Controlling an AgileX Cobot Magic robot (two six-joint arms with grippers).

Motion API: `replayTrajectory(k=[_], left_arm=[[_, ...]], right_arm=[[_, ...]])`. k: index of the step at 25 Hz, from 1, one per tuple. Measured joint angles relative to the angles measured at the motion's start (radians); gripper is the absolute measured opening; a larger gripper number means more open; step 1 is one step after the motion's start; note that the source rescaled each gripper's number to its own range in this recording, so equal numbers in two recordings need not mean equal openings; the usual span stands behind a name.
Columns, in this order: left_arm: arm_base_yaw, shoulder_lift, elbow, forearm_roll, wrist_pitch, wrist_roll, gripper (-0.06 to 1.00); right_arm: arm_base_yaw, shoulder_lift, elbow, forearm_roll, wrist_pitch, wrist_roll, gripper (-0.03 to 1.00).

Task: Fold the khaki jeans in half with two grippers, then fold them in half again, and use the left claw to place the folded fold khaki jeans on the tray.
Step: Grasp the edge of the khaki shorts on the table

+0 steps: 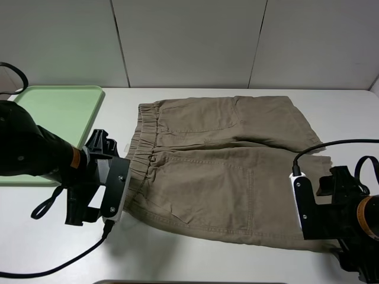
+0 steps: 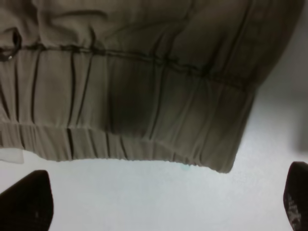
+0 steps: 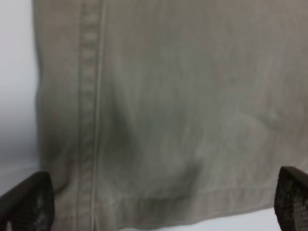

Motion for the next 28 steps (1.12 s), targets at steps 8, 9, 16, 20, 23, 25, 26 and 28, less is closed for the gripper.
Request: replayTrajectory(k=[8,9,16,20,23,25,26,28], left_arm=[[0.0,0.001,0.0,0.0,-0.003,0.044,0.96],[0.0,0.006,0.0,0.0,-0.004,0.051,0.96],[0.0,0.086,0.0,0.0,-0.034,0.101,0.96],[0.0,0.11,-0.001,0.0,-0.067,0.103,0.96],[0.0,0.117,-0.001,0.0,-0.088,0.104,0.96],[0.0,0.12,-0.002,0.0,-0.098,0.104,0.96],[0.0,0.121,-0.002,0.0,-0.103,0.104,0.95],[0.0,0.122,-0.002,0.0,-0.111,0.104,0.93]], right_arm=[[0.0,0.04,0.0,0.012,-0.043,0.001,1.0],[0.0,0.044,0.0,0.012,-0.045,0.001,1.0],[0.0,0.058,0.0,0.012,-0.046,0.001,1.0],[0.0,0.112,0.0,-0.01,-0.039,0.002,1.0],[0.0,0.136,-0.002,-0.033,-0.039,0.003,1.0],[0.0,0.148,-0.005,-0.041,-0.039,0.003,0.99],[0.0,0.154,-0.009,-0.042,-0.038,0.003,0.98],[0.0,0.16,-0.01,-0.046,-0.036,0.002,0.94]])
